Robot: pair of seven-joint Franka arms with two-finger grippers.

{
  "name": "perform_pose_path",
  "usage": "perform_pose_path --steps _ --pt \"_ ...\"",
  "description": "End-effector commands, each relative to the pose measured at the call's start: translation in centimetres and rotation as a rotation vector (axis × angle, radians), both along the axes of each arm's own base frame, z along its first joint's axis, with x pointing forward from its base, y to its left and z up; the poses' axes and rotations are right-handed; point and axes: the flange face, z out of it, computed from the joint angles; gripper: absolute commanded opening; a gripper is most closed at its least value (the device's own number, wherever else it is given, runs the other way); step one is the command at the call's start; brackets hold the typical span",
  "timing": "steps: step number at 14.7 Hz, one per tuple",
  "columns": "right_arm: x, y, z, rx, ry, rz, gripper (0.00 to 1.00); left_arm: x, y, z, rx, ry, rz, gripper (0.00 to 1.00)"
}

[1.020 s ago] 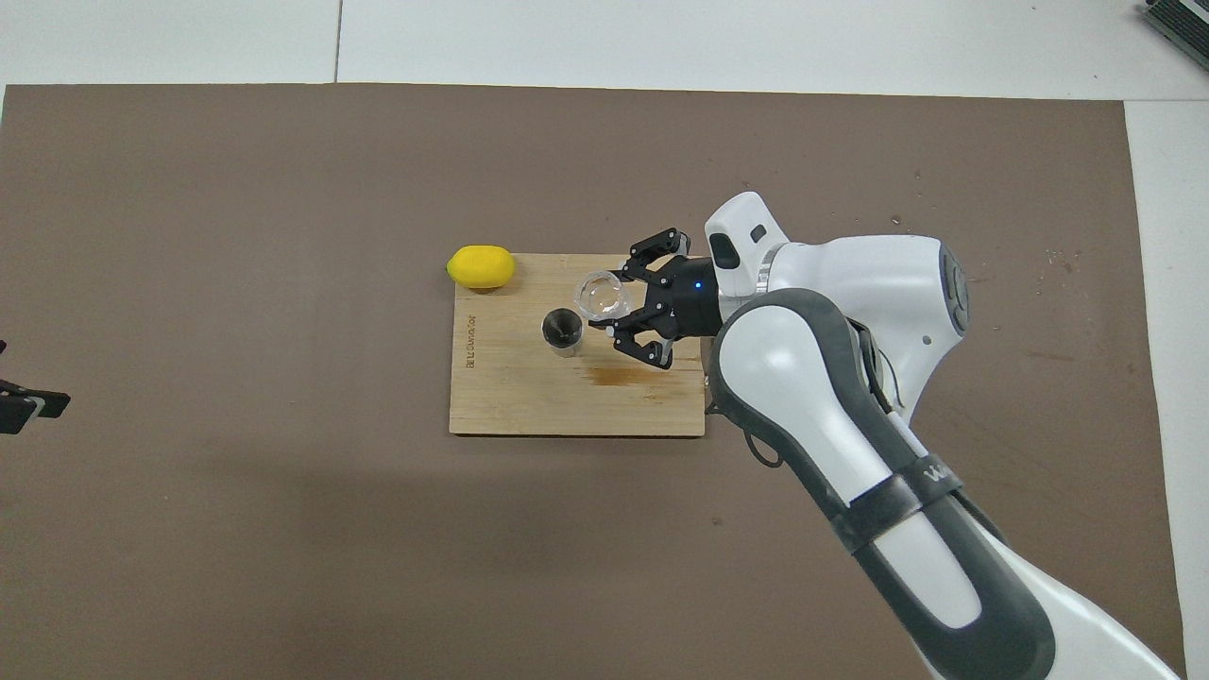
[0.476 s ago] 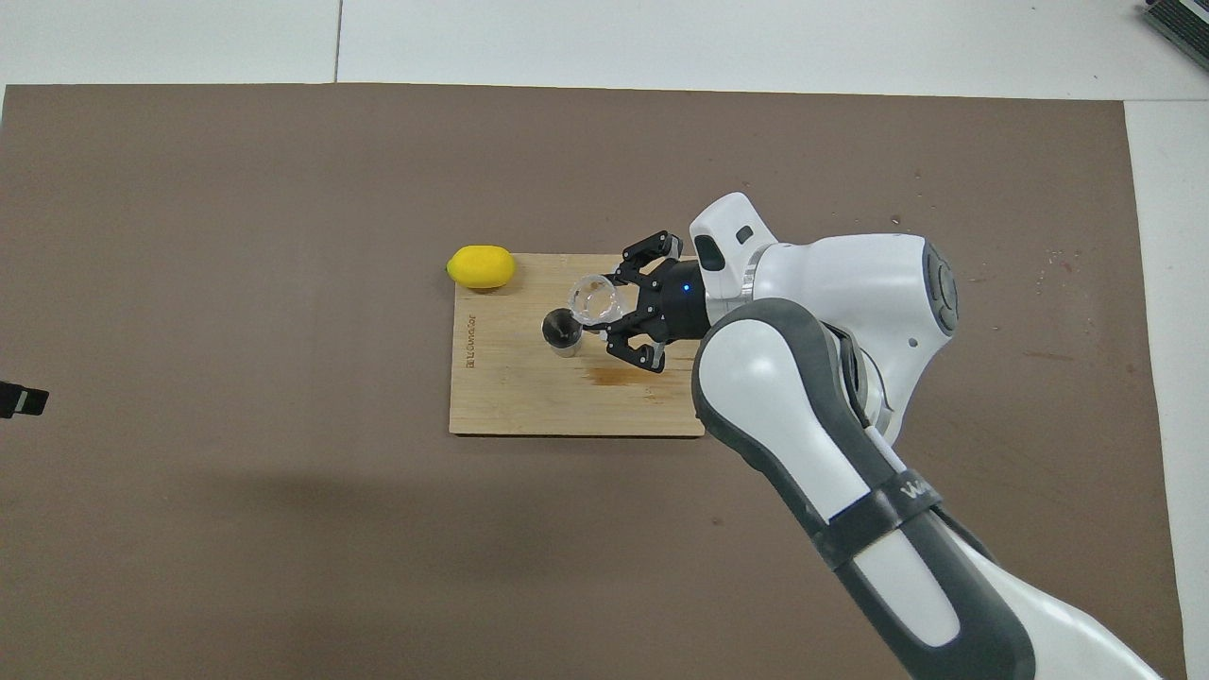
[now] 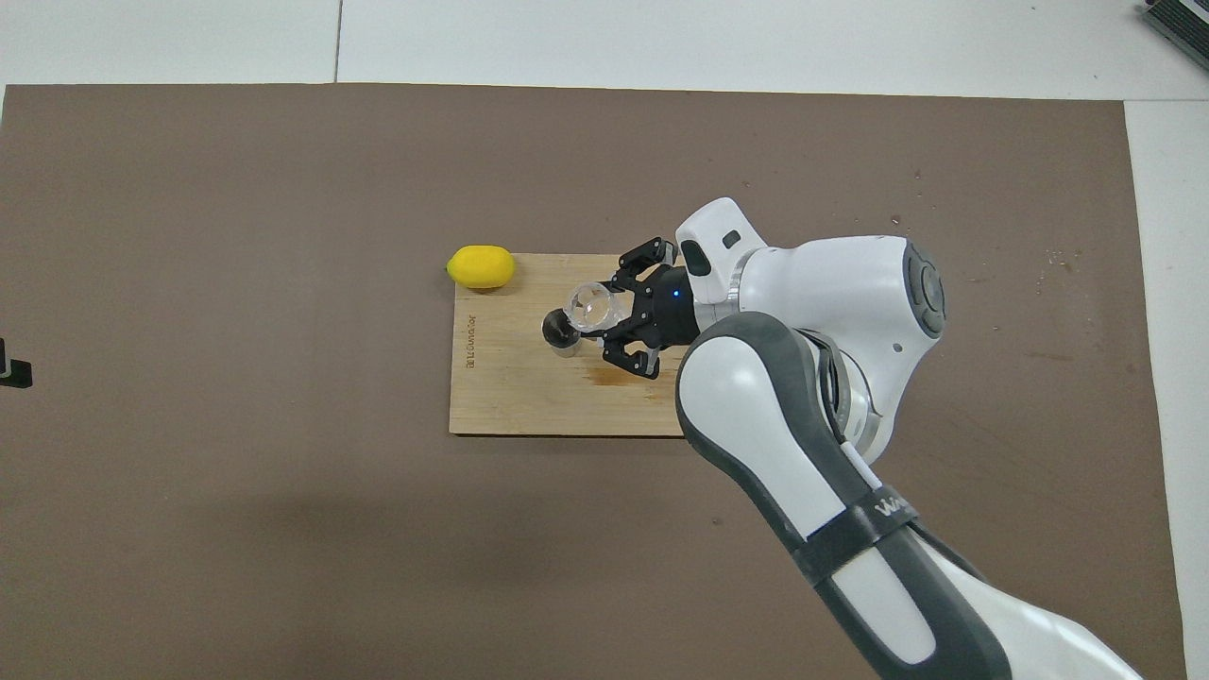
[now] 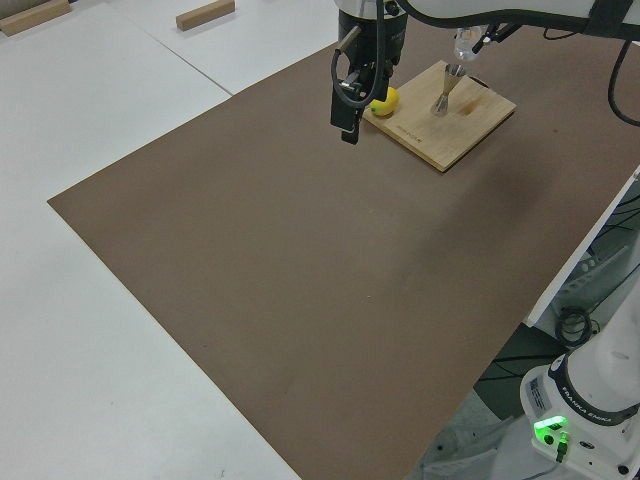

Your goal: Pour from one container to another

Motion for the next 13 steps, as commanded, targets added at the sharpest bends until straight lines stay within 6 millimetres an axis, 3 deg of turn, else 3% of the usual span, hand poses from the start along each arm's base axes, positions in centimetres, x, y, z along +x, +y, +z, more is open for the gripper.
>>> perform_pose_path --steps 1,3,6,8,9,13 --pt "0.3 0.4 0.5 -0.039 0.003 -0.010 0.00 0.1 -0.4 1.4 0.030 -0.015 0.014 1.00" --pt "0.3 0.4 0.5 -0.056 0.004 -0.010 0.00 0.5 -0.9 1.2 0.029 -0.045 0.058 1.00" --pt "0.4 0.5 0.9 -0.081 0.009 -0.018 0.00 1.4 -4.8 0.9 0.047 -0.077 -0.021 1.00" --pt "0.4 0.6 1.1 -0.094 0.013 -0.024 0.00 1.5 -5.6 0.5 0.046 -0.079 -0.033 1.00" --pt "0.5 0.6 1.3 -0.101 0.015 -0.026 0.00 1.6 -7.2 0.4 0.042 -0.080 -0.066 1.00" --pt "0.4 1.6 1.8 -0.115 0.027 -0.038 0.00 1.4 -7.4 0.4 0.023 -0.080 -0.094 1.00"
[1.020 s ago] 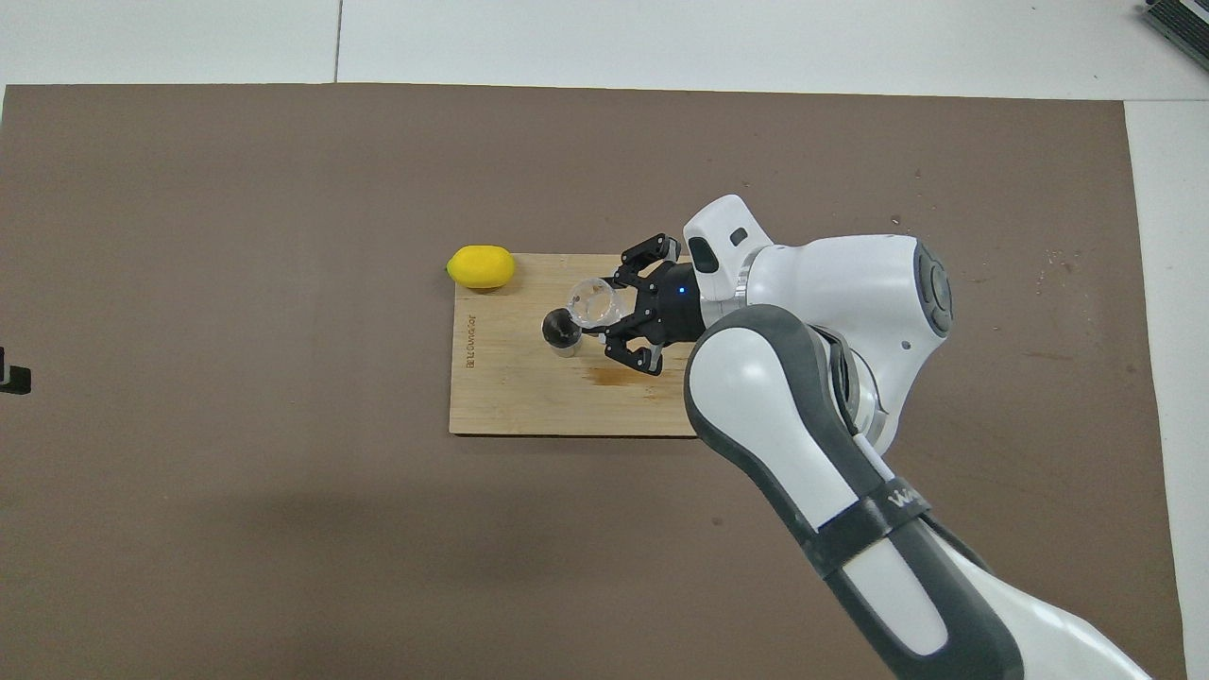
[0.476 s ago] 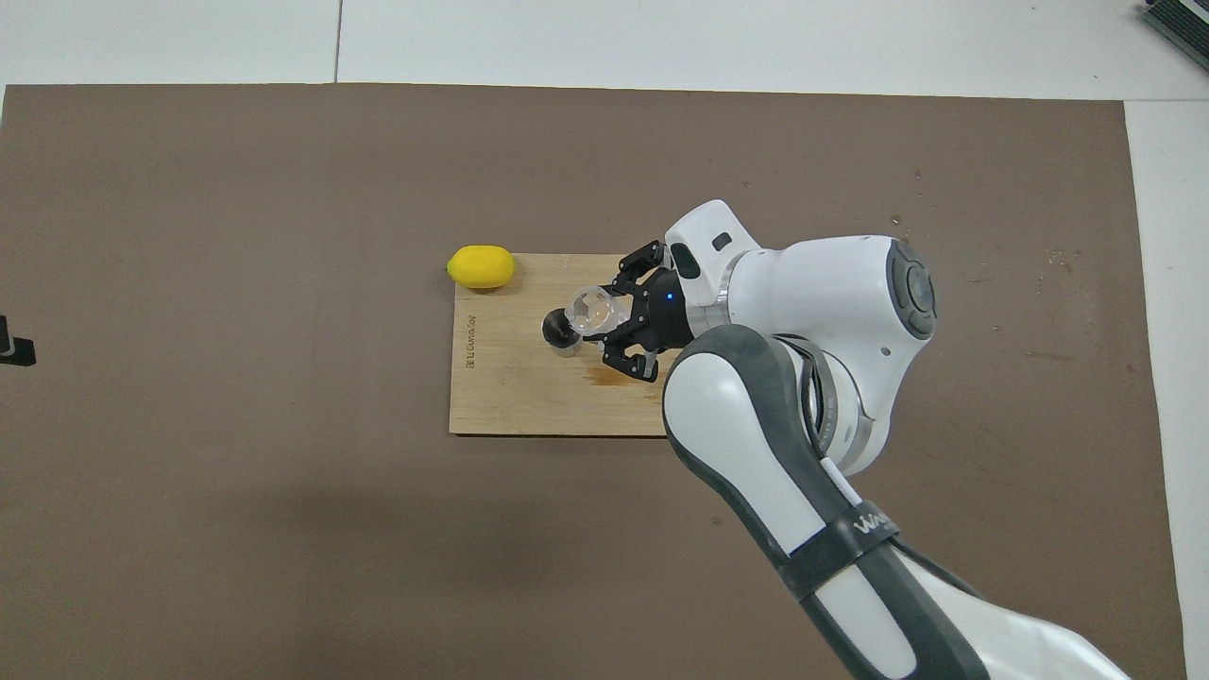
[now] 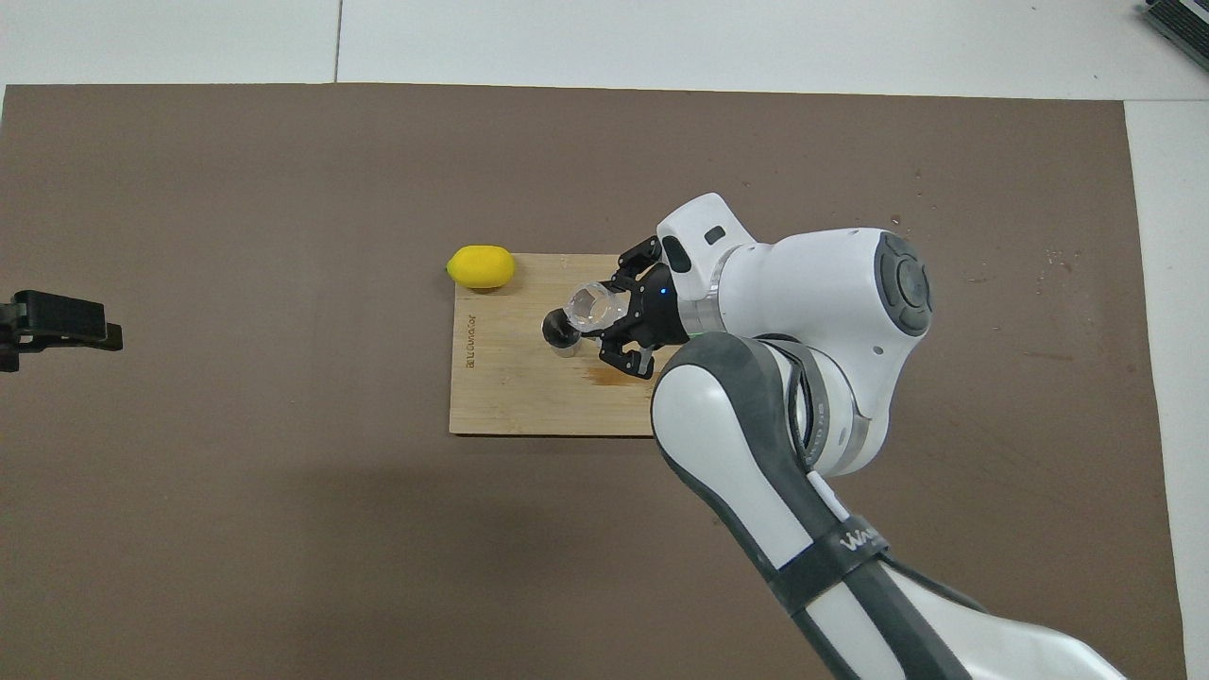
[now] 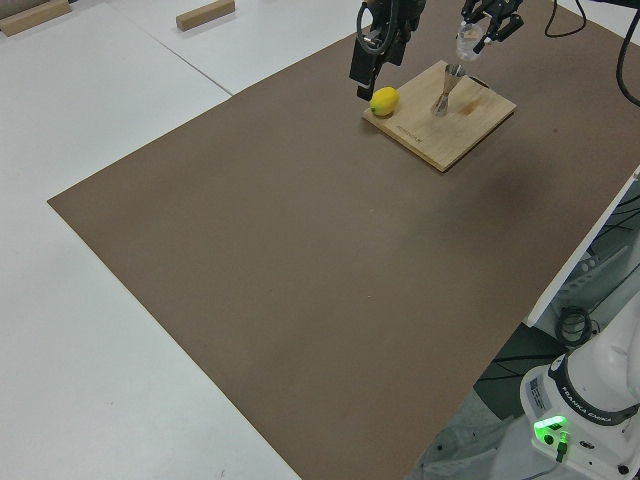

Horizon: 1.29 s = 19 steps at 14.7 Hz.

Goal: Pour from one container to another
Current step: 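Hold the glass cup tilted with the right gripper to pour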

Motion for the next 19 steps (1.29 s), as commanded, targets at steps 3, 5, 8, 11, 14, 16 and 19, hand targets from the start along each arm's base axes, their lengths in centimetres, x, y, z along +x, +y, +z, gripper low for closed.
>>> perform_pose_path --steps 3,5,8,11,14,16,19 --pt "0.0 1.4 0.6 -0.051 0.014 -0.006 0.00 -0.2 -0.2 0.1 0.028 -0.006 -0.008 1.00" --pt "0.0 1.5 0.7 -0.053 0.025 -0.009 0.00 0.5 0.2 1.2 0.058 -0.010 -0.008 1.00" --pt "0.2 1.6 0.9 -0.073 0.026 -0.022 0.00 1.4 0.8 -0.2 0.101 0.027 -0.015 1.00" --pt "0.3 1.7 1.1 -0.083 0.024 -0.029 0.00 2.3 1.0 -0.1 0.105 0.042 -0.015 1.00" --pt "0.3 1.7 0.9 -0.094 0.039 -0.054 0.00 2.8 -0.2 1.3 0.108 0.034 -0.036 1.00" --pt "0.4 1.7 1.0 -0.101 0.036 -0.054 0.00 3.1 0.4 1.4 0.106 0.014 -0.025 1.00" --pt "0.3 1.7 1.0 -0.109 0.032 -0.050 0.00 4.1 0.6 0.7 0.102 -0.007 -0.024 1.00"
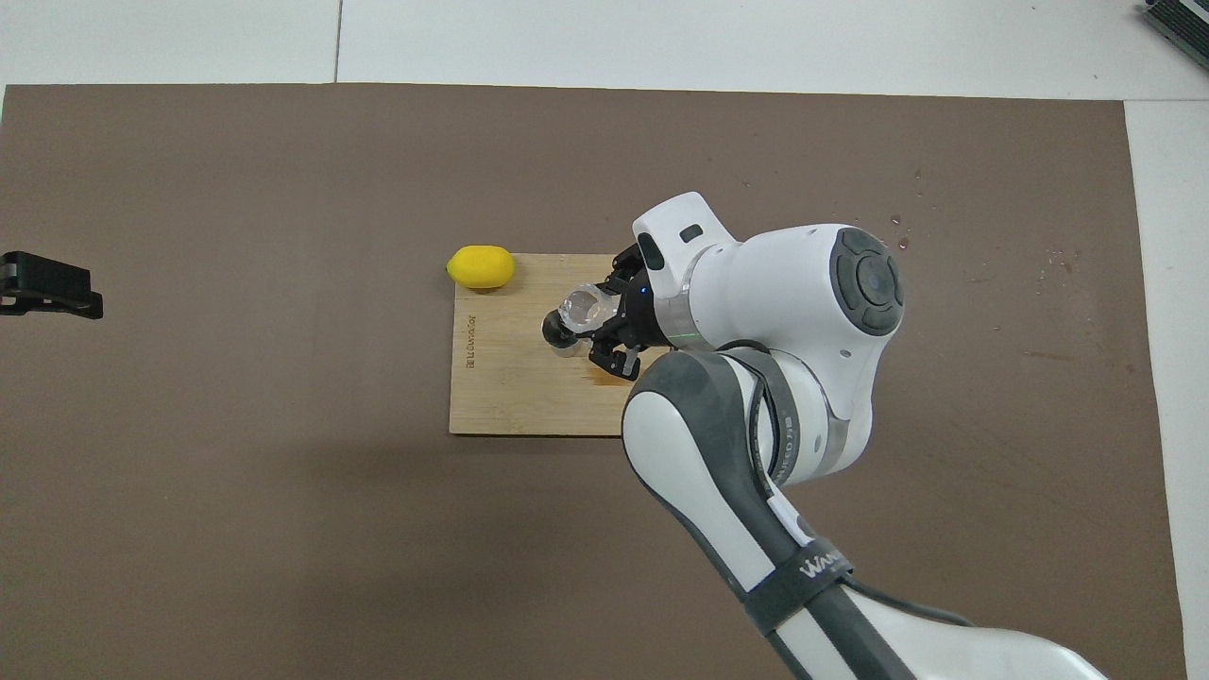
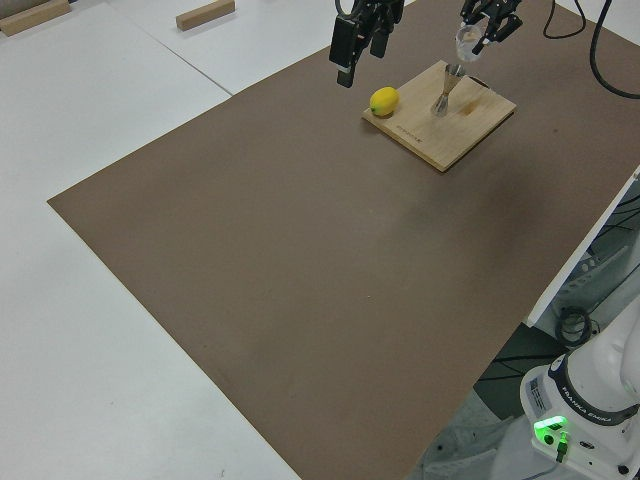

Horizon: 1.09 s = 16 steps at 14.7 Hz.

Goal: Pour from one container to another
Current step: 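Hold the glass cup tilted with the right gripper to pour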

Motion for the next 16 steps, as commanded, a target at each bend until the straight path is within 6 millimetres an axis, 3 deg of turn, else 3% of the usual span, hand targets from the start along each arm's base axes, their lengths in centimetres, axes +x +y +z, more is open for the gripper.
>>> perform_pose_path --steps 1,7,16 --pt "0.3 0.4 0.4 -0.027 0.005 -0.003 0.00 1.1 0.5 -0.2 0.016 -0.009 -0.005 1.00" --pt "-0.2 1.3 0.3 -0.042 0.016 -0.011 0.00 1.6 1.2 -1.0 0.017 -0.034 -0.016 1.00" --pt "0.4 1.5 -0.2 -0.085 0.010 -0.027 0.00 1.8 -0.2 -0.8 0.014 -0.031 -0.005 1.00"
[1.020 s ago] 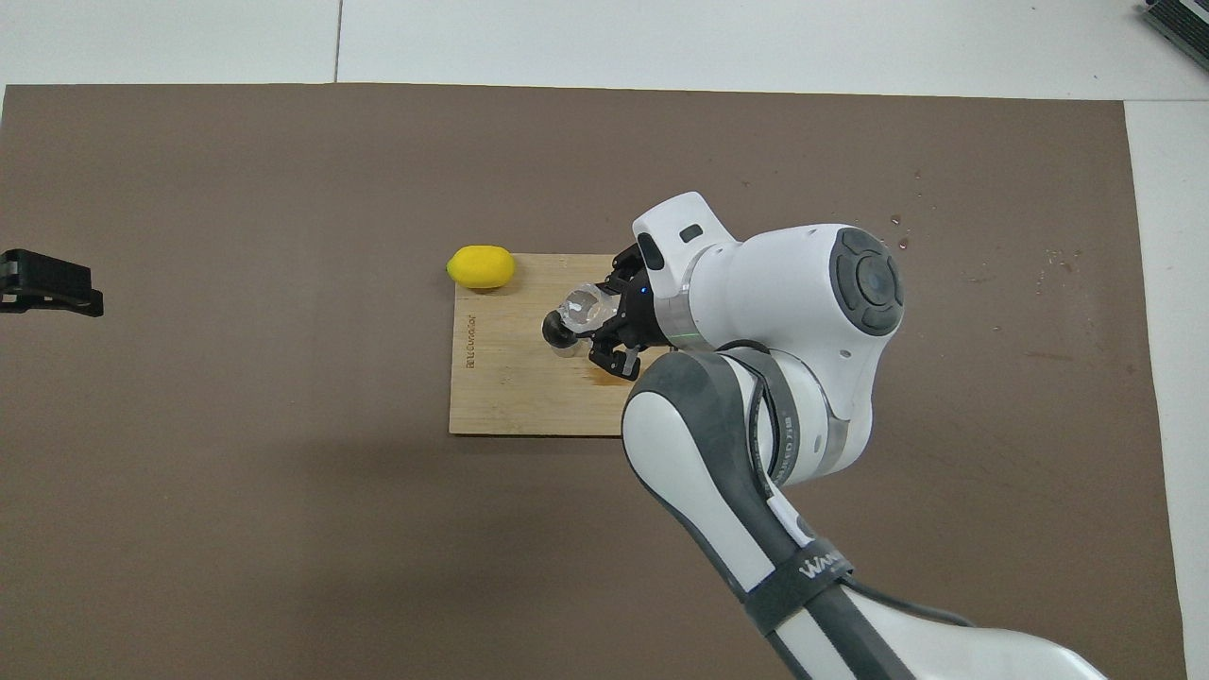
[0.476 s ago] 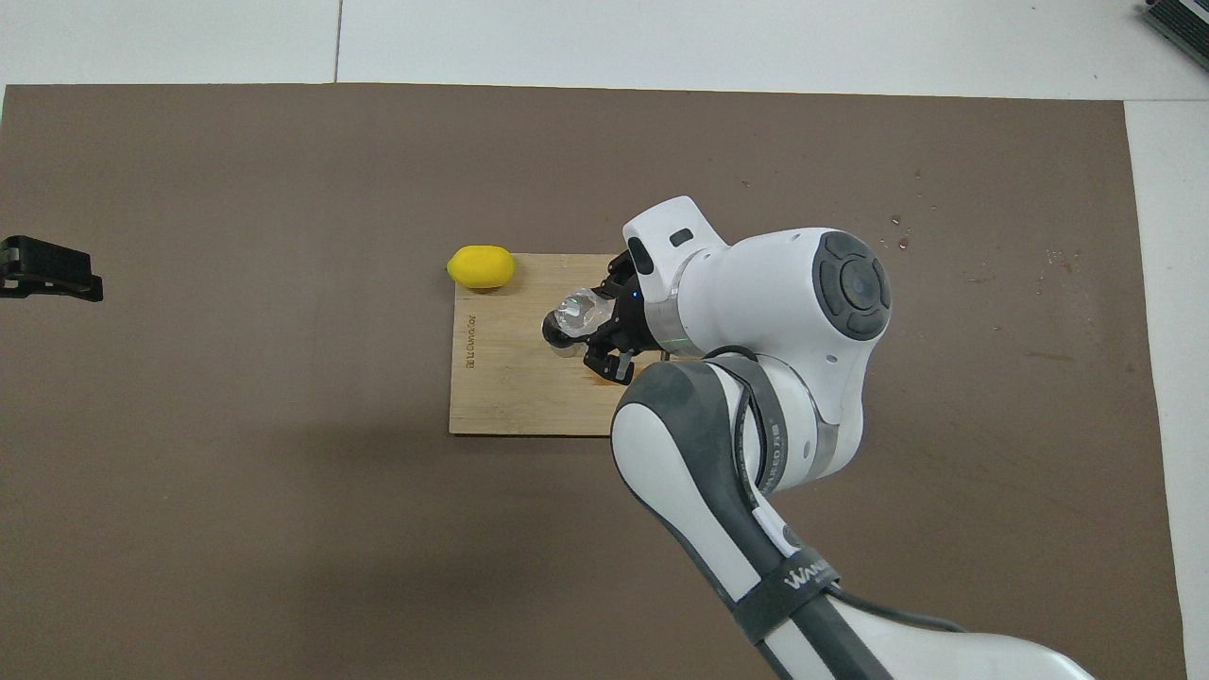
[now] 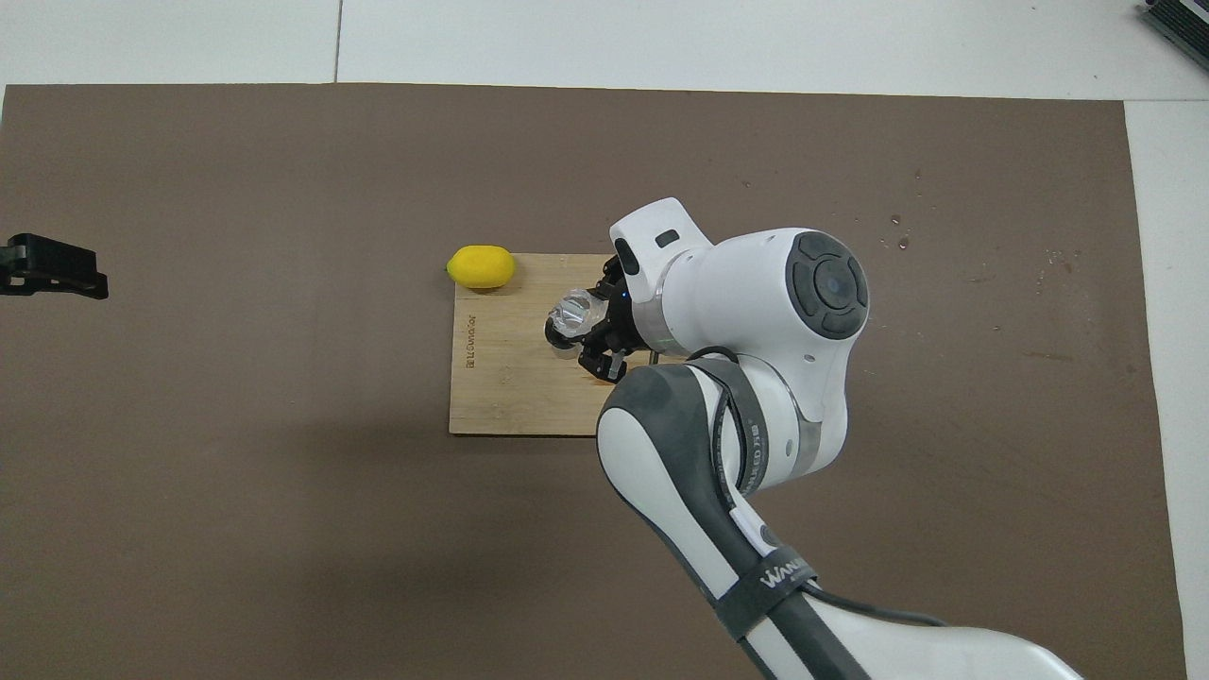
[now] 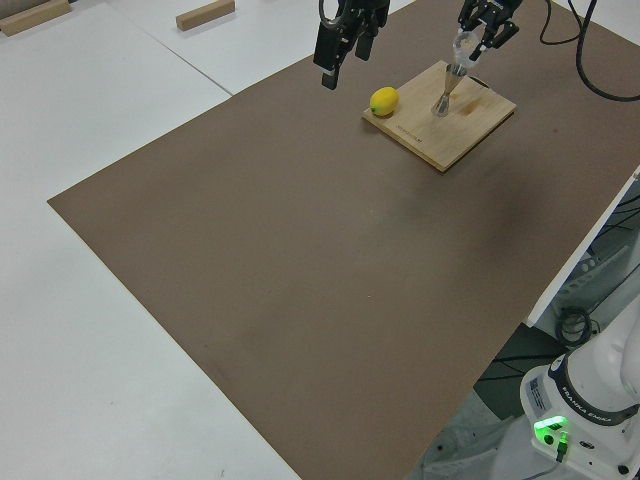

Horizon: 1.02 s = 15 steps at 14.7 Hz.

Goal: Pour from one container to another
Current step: 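Hold the glass cup tilted with the right gripper to pour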

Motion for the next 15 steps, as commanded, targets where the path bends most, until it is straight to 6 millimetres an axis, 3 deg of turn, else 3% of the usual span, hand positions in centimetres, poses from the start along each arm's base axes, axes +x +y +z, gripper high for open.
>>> perform_pose_path --steps 1,15 --pt "0.6 -0.1 0.4 -0.029 0.001 -0.013 0.00 0.5 -0.5 0.3 0.012 -0.013 0.002 1.00" --pt "0.7 0.2 1.5 -0.024 0.028 -0.021 0.00 0.3 -0.4 0.7 0.011 -0.022 0.003 1.00"
